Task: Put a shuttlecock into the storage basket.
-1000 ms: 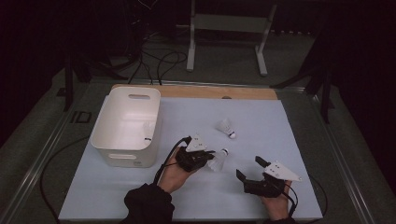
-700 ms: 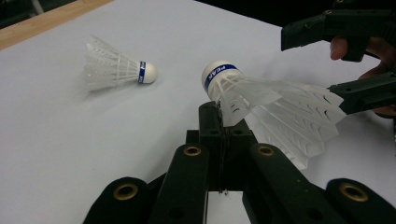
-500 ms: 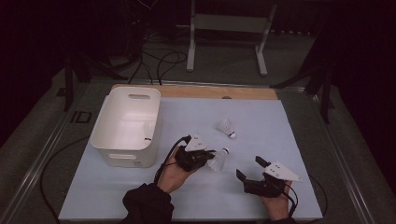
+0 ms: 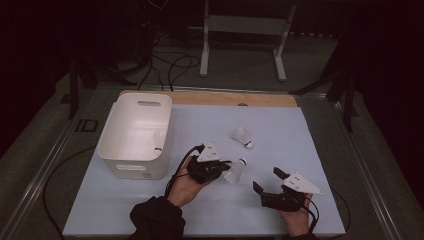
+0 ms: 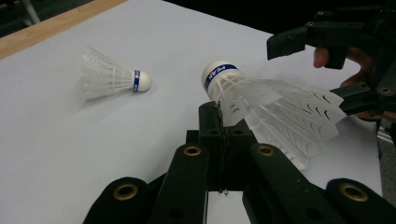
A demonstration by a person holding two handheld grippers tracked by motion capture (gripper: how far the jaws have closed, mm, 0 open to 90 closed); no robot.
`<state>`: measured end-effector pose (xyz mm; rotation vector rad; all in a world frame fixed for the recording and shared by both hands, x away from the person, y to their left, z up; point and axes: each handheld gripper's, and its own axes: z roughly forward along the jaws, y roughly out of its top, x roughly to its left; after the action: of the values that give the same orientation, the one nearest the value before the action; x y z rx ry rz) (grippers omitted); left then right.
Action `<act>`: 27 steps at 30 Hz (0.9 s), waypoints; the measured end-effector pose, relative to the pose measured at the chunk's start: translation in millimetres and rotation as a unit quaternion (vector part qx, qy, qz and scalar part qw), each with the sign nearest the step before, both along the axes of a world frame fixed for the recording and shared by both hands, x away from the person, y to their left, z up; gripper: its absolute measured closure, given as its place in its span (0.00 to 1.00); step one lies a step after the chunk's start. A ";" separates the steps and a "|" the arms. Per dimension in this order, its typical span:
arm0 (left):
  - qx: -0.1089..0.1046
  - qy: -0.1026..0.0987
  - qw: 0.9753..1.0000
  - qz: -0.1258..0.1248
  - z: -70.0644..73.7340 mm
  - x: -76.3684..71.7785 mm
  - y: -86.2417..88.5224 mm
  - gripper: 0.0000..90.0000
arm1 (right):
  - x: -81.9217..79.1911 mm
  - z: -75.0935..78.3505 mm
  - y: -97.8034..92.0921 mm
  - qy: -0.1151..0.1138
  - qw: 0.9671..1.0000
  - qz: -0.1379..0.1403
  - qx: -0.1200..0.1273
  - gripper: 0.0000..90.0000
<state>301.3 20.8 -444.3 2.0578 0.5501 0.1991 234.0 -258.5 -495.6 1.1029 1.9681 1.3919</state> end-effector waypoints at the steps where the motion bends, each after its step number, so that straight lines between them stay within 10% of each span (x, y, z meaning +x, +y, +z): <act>1: -0.001 0.001 1.000 0.000 0.3 -0.2 -0.1 1.00 | 0.3 -0.1 -0.2 -0.002 1.000 0.001 -0.001 0.09; 27: -0.006 0.001 1.000 -0.007 11.3 -2.5 6.1 1.00 | 0.3 -0.2 0.1 0.000 1.000 0.003 0.001 0.09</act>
<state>298.8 26.9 -433.0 2.0503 0.5366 0.1866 234.3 -258.4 -495.8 1.0979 1.9714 1.3975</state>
